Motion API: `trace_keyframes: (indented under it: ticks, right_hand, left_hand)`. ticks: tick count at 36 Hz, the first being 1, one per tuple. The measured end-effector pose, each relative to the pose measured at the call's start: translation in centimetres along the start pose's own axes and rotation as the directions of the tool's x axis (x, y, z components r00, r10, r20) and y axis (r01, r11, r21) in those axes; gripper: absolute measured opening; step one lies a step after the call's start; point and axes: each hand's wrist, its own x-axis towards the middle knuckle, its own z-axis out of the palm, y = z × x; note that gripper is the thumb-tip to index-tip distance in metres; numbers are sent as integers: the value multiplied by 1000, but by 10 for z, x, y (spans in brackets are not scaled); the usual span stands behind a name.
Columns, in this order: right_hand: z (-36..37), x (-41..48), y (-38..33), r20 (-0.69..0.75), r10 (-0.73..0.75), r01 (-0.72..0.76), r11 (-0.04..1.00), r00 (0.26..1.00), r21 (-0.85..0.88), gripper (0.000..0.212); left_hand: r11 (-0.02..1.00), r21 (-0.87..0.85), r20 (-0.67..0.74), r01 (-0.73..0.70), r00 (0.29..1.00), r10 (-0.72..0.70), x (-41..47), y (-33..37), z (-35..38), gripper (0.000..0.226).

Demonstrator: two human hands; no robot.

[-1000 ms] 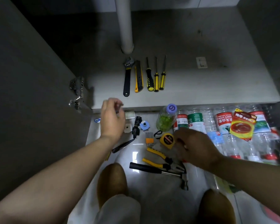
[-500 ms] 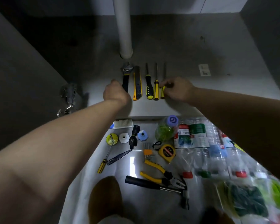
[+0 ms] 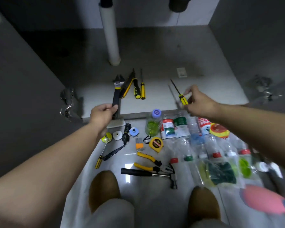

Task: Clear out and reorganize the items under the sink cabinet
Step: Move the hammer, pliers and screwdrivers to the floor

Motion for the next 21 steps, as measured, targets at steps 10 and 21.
trace_keyframes:
  ticks: [10, 21]
  right_hand:
    - [-33, -124, 44, 336, 139, -29, 950, 932, -312, 2]
    - [44, -170, 117, 491, 279, -107, 931, 825, -349, 18]
  left_hand:
    - [998, 15, 174, 61, 983, -63, -74, 12, -19, 24]
    - [972, 229, 225, 56, 968, -108, -103, 2, -29, 5]
